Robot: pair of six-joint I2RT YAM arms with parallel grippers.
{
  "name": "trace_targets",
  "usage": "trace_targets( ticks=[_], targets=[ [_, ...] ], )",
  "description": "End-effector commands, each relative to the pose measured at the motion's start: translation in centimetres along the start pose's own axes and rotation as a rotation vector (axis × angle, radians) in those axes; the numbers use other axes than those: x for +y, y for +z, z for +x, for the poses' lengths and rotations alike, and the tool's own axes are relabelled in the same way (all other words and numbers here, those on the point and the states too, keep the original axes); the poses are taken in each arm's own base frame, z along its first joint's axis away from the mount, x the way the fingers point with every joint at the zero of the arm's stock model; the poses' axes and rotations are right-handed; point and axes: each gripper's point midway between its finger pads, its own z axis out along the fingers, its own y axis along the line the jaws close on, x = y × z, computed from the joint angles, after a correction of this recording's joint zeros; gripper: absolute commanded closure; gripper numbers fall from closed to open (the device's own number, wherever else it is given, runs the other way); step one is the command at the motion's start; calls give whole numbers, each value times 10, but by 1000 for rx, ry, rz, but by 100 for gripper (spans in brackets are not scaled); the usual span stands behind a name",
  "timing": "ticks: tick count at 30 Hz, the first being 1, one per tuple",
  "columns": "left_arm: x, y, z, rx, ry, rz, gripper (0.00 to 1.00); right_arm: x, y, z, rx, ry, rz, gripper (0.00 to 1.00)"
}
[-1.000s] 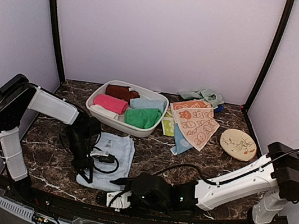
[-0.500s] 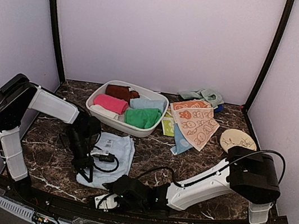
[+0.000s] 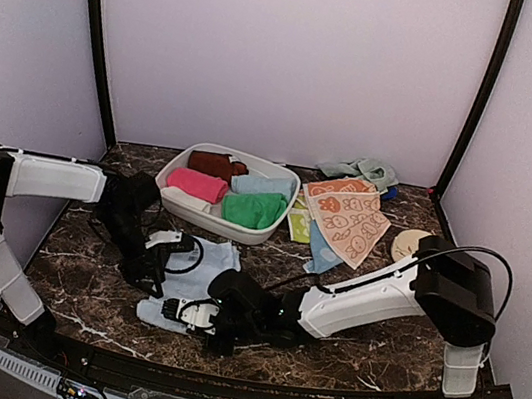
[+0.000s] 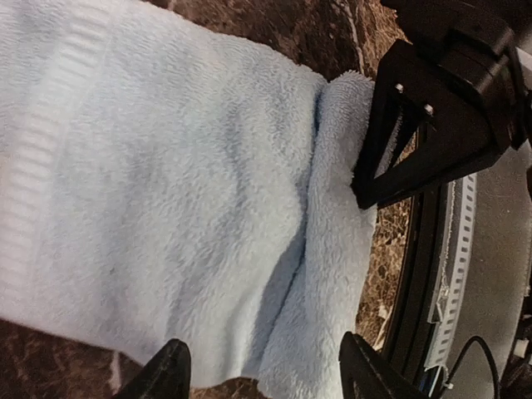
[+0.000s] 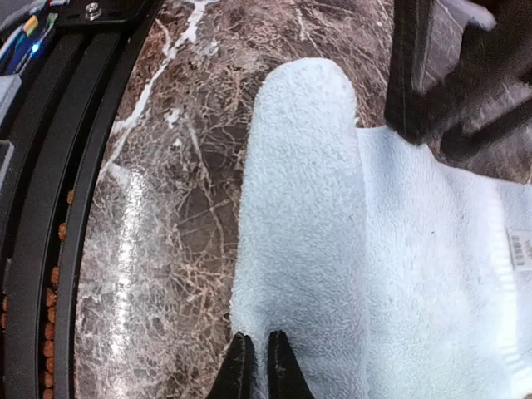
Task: Roll the towels
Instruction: Roll the towel at the center of the board.
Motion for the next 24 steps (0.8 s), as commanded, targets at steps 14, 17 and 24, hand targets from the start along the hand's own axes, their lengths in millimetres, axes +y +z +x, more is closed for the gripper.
trace_targets(
  ticks=[14,17,24],
  targets=[
    [-32,-31,3,-138,278,-212,36,-3,-8,15,56,854,-570,100],
    [-39,-11,0,-105,324,-195,36,-9,-5,16,62,960,-599,100],
    [-34,13,-15,-66,397,-200,36,-25,-3,12,38,1076,-639,100]
  ],
)
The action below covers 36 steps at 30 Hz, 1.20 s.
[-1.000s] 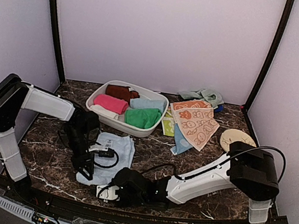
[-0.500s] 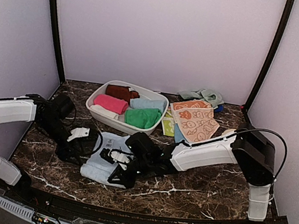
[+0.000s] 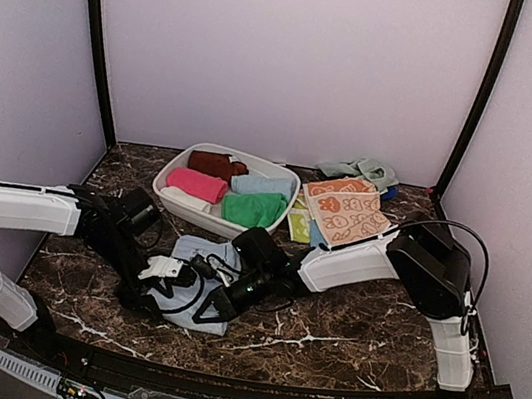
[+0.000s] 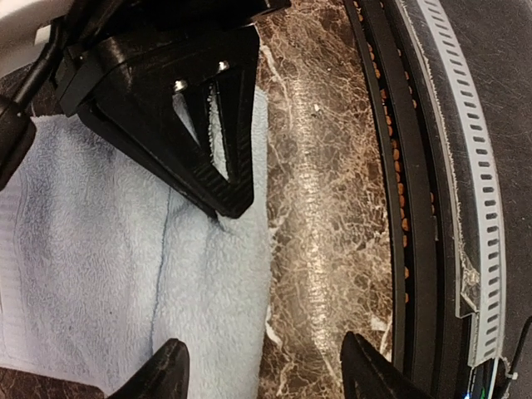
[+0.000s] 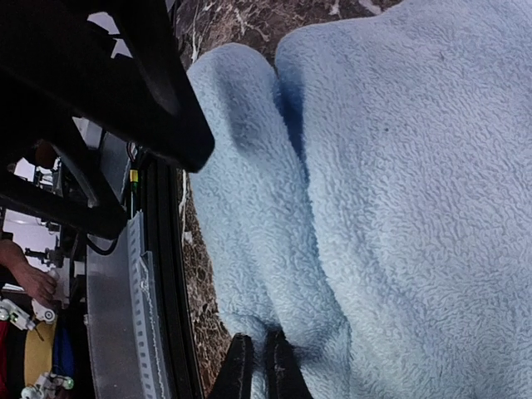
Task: Roll the towels
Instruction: Roll the towel at the center of the board.
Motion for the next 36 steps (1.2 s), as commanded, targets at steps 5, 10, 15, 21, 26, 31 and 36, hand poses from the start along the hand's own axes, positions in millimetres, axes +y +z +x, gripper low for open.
trace_targets(
  ticks=[5,10,15,21,26,31,36],
  targets=[
    [22,18,0,23,51,-58,39,-7,-5,-6,-28,161,-53,100],
    [22,28,10,50,40,-43,57,-3,-6,-11,-48,193,-102,100],
    [16,33,18,58,13,-24,68,-2,-7,-14,-66,197,-109,100],
    [16,41,28,90,-46,-7,100,3,-28,-27,-199,87,-50,74],
    [5,35,25,70,-88,67,100,3,-65,-33,-343,-80,133,52],
    [-19,23,17,59,-125,207,100,-2,-113,-33,-419,-264,432,29],
    [-36,14,11,55,-146,303,100,8,-181,-44,-600,-380,717,0]
  ],
)
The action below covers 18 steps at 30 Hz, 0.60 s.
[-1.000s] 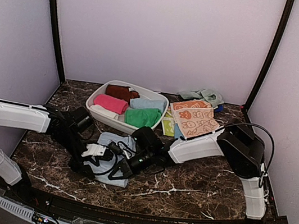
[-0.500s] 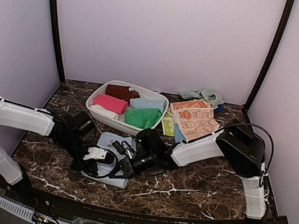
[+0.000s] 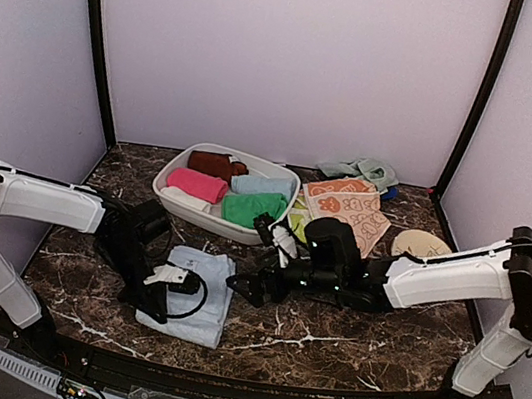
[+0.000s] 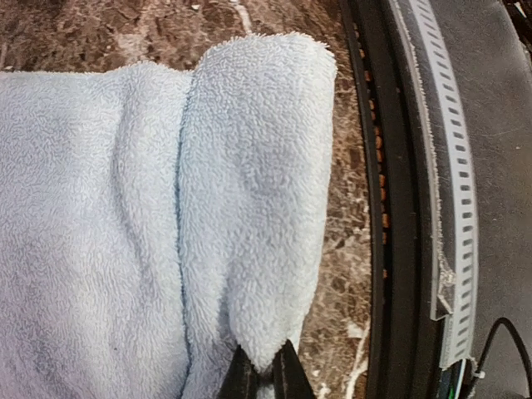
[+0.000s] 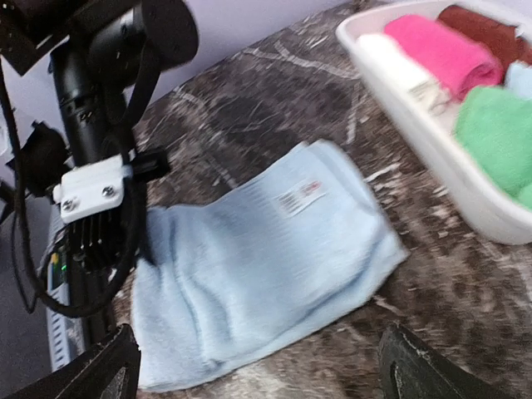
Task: Roll the towels
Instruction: Roll the towel at the center of the board.
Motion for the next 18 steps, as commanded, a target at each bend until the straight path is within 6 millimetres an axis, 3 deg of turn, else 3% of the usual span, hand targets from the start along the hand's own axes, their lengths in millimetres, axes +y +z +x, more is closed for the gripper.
trace_targets(
  ticks=[1,3,5,9,15,18],
  targets=[
    [-29,-8,0,2,-50,142,100,-44,-53,-42,-211,-135,378,0],
    [-23,-5,4,9,-61,129,100,-76,-90,-57,-364,26,580,0],
    [-17,1,10,30,-84,127,100,-88,-105,-56,-381,78,612,0],
    [-1,5,15,36,-181,157,100,-43,-90,-47,-363,-101,353,0],
    [18,8,20,43,-296,192,100,31,-46,8,-118,-667,334,0],
    [19,12,24,67,-336,221,100,68,-26,30,-50,-889,288,9]
  ],
)
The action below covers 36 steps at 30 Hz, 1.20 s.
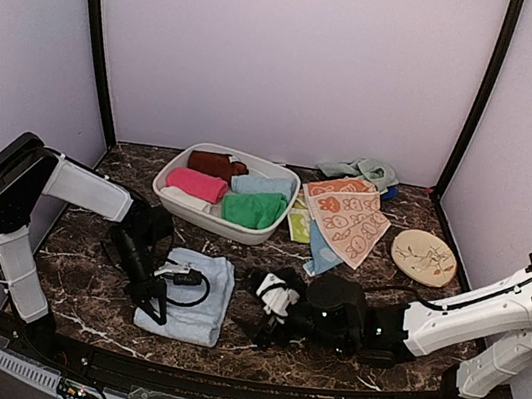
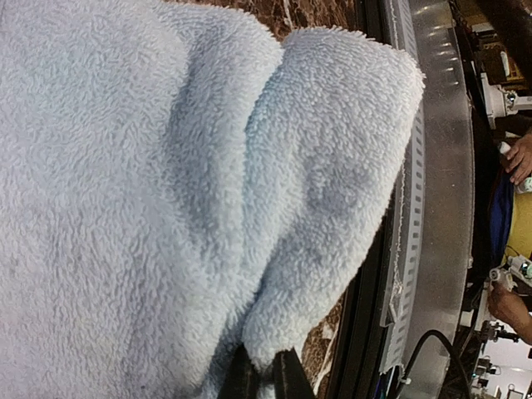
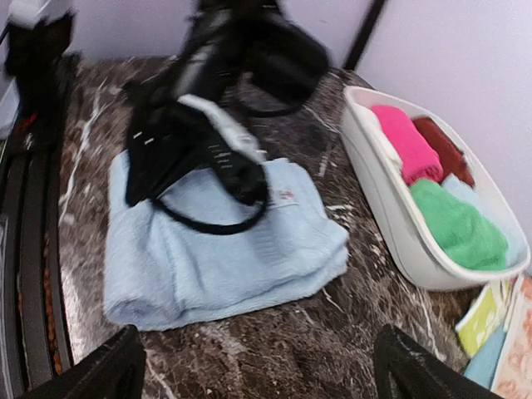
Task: Roll the towels
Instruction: Roll the towel at the center of the board.
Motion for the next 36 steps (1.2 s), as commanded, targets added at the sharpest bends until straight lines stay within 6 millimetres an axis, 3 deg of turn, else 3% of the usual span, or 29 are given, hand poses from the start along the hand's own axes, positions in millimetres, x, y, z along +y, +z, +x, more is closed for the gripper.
trace_targets(
  ticks=[1,7,11,19,28,31,36],
  targets=[
    [11,3,8,48,-55,-2,100,58,9,-6,12,-428,-60,14],
    [18,3,6,60,-69,-10,100,129,49,3,19,-695,-186,34],
    [18,2,6,65,-74,-8,100,144,78,8,17,-768,-190,39],
    [15,0,8,70,-52,-3,99,127,117,38,87,-707,-167,48],
    [12,-25,-3,-36,30,-80,71,114,123,73,230,-468,-234,66],
    [13,-41,-6,-85,59,-140,57,110,127,66,253,-349,-283,77],
    [17,-66,-6,-136,117,-277,52,110,124,70,316,-178,-395,88]
  ],
)
